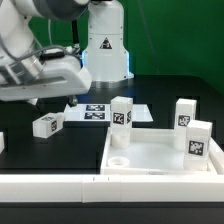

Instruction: Assemble square table

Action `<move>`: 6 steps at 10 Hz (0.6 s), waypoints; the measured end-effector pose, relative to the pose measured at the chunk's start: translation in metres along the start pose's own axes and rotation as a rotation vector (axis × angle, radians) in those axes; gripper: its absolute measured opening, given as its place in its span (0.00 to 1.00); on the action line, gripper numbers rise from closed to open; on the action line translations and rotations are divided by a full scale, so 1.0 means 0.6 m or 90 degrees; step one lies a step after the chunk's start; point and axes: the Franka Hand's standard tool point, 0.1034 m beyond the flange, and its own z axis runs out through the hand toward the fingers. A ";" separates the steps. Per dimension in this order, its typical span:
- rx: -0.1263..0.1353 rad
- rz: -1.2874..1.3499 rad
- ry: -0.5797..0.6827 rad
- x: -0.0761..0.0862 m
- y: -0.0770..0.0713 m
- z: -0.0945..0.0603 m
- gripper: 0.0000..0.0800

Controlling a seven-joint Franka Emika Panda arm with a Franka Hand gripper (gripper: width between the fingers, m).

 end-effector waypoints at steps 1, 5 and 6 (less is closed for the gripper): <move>-0.004 -0.006 -0.003 0.011 -0.004 -0.013 0.81; 0.000 -0.001 -0.024 0.010 0.002 -0.006 0.81; 0.005 0.007 -0.057 0.030 0.011 -0.016 0.81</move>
Offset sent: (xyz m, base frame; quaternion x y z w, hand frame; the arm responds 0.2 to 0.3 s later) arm 0.0000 0.0000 0.0000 0.0000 0.0000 0.0000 1.0000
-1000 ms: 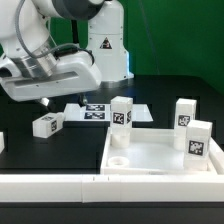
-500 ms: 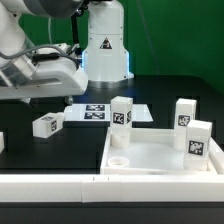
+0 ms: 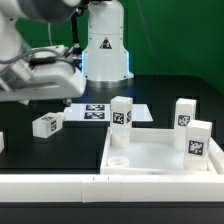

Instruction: Assemble square table

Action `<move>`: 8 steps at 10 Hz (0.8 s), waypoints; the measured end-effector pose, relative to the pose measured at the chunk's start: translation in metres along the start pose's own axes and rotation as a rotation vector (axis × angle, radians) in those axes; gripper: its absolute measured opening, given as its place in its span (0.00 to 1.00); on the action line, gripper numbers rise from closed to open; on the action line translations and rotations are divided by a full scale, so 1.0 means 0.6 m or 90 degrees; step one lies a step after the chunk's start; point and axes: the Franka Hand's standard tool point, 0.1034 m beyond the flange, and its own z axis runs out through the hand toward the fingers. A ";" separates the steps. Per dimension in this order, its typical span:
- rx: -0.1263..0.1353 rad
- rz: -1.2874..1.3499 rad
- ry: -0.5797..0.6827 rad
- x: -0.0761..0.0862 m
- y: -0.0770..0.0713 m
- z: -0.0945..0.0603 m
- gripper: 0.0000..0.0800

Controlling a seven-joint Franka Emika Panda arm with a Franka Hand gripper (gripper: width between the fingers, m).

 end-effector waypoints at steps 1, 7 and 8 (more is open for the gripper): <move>-0.006 0.005 -0.013 0.026 0.002 -0.011 0.81; -0.011 0.063 -0.085 0.047 0.005 0.008 0.81; -0.006 0.073 -0.107 0.041 0.012 0.021 0.81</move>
Offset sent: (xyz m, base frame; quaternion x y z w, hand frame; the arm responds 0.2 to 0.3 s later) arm -0.0132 0.0193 -0.0081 0.0111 0.0076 0.0553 0.9984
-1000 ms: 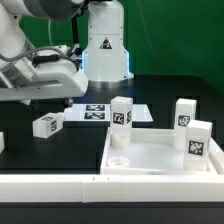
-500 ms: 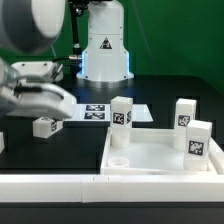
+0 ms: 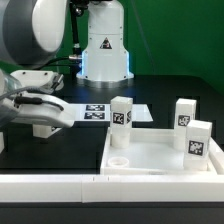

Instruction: Assemble square table

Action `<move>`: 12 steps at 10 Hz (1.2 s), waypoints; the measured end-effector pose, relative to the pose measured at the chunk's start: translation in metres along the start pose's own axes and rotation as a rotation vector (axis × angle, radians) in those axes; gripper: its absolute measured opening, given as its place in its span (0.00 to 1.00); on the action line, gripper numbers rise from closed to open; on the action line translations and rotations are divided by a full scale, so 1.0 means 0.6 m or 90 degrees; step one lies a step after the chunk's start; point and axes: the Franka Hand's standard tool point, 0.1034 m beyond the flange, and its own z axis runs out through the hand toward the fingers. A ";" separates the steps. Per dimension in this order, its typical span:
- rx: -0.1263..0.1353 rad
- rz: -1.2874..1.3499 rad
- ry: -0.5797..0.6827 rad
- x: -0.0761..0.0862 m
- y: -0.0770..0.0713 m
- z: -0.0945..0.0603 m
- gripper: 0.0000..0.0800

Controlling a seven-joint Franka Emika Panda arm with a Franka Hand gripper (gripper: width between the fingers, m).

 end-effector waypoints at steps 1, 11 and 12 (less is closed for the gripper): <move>-0.001 0.005 -0.013 0.002 0.003 0.012 0.81; -0.009 -0.050 0.095 -0.038 -0.059 -0.112 0.35; -0.015 -0.064 0.186 -0.028 -0.064 -0.144 0.35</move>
Offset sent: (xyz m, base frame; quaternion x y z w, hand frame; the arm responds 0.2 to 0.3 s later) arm 0.0000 0.0000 0.0000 0.0000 0.0000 0.0000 1.0000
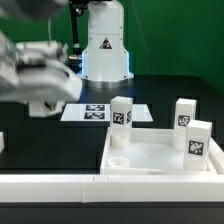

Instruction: Assemble square table

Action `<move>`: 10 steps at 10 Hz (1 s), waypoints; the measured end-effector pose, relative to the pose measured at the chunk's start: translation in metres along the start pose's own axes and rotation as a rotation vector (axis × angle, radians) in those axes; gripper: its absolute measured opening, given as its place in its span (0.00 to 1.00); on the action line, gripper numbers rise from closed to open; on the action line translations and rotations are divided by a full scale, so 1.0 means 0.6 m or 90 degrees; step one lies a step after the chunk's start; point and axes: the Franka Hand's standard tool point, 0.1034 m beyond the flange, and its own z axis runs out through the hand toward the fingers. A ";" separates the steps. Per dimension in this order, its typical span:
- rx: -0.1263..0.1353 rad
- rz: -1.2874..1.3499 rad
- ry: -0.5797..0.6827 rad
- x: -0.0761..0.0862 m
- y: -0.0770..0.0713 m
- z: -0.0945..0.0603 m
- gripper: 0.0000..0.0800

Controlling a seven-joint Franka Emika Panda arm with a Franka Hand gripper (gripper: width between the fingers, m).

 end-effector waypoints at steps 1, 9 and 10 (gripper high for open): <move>-0.004 0.003 0.045 -0.003 0.002 0.008 0.35; 0.002 -0.033 0.441 0.025 -0.076 -0.085 0.36; -0.010 -0.028 0.481 0.031 -0.070 -0.085 0.36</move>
Offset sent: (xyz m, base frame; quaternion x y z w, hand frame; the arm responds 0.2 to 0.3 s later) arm 0.0000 0.0000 0.0000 0.0000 0.1296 0.0000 0.9916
